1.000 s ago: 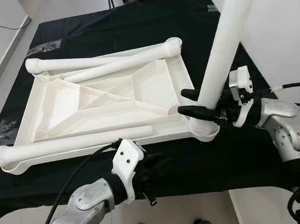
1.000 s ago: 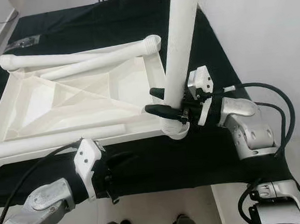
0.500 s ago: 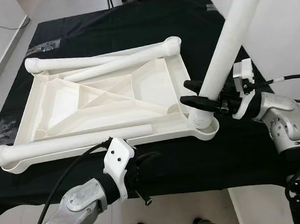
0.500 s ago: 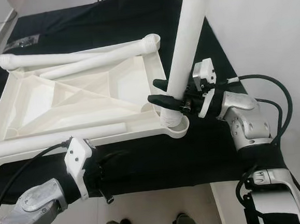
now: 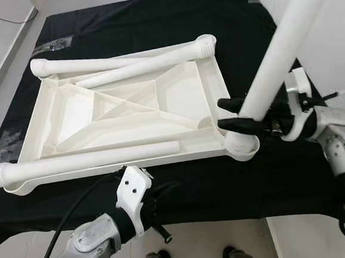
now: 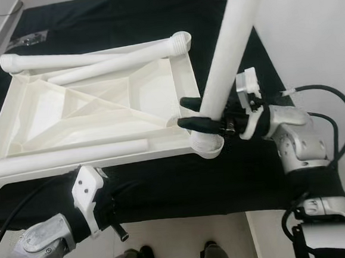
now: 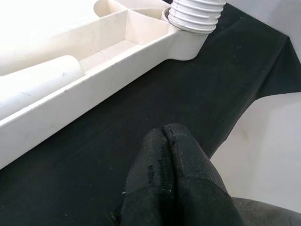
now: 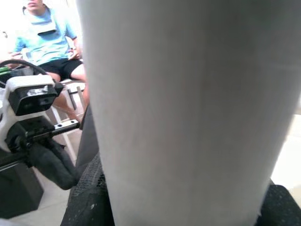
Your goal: Building children table
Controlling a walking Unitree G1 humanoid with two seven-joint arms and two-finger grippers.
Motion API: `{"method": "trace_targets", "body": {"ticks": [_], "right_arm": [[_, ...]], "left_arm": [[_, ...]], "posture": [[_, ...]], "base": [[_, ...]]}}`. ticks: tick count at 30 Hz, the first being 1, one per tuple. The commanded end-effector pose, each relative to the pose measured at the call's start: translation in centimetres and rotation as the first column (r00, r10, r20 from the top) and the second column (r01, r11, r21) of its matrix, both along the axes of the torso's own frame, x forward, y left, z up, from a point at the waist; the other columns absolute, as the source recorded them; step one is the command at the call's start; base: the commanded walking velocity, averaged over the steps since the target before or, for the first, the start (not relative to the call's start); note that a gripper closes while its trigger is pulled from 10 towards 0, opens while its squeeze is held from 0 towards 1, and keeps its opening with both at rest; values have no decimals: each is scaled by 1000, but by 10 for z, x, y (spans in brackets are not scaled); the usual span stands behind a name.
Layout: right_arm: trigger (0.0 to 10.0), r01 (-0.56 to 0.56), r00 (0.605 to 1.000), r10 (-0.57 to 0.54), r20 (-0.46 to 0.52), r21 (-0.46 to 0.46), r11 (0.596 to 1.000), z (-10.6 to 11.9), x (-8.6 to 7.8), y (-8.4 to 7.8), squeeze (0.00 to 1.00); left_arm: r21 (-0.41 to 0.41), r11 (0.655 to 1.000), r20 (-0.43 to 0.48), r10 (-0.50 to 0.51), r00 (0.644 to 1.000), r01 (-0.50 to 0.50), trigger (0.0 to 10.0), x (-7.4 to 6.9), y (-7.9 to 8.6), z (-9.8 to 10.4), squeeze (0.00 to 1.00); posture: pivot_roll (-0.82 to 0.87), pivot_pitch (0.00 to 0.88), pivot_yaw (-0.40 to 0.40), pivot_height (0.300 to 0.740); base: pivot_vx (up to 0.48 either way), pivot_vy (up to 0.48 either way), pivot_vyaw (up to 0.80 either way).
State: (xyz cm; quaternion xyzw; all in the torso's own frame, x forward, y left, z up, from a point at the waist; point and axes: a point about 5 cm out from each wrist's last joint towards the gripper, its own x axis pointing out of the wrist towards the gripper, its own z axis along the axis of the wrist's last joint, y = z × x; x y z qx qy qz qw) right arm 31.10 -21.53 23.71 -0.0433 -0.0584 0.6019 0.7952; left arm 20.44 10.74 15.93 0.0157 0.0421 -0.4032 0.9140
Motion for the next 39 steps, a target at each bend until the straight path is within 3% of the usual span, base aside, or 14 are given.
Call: {"method": "trace_targets", "body": {"ticks": [1, 10, 22, 28, 32, 39], "right_arm": [[10000, -18, 994, 14, -109, -40, 999, -23, -4, 0, 0], [10000, 43, 994, -49, -93, -65, 997, -26, 4, -12, 0], [10000, 12, 987, -27, -159, -93, 996, -29, 2, -24, 0], [10000, -59, 988, 33, -150, -176, 983, -37, -3, -13, 0], [10000, -37, 996, 18, -82, -243, 969, -50, -7, -2, 0], [10000, -21, 1000, 16, -22, -264, 964, -51, -15, 7, 0]], "left_arm": [[12, 1000, -3, 17, 1000, -17, 10000, -2, 5, -2, 0], [17, 1000, -6, -13, 1000, 13, 10000, -6, 3, -5, 0], [10, 1000, -9, -27, 1000, 28, 10000, -9, 2, -6, 0], [9, 1000, -9, -29, 1000, 30, 10000, -10, 2, -6, 0], [9, 999, -10, -31, 999, 31, 10000, -10, 3, -6, 0], [10, 999, -10, -34, 999, 34, 10000, -10, 3, -5, 0]], "posture": [[70, 300, 87, 740], [64, 286, 86, 740], [61, 286, 85, 740], [62, 292, 85, 740], [63, 301, 87, 740], [59, 305, 93, 740]], "base": [[0, 0, 0], [0, 0, 0], [0, 0, 0], [0, 0, 0], [0, 0, 0], [0, 0, 0]]}}
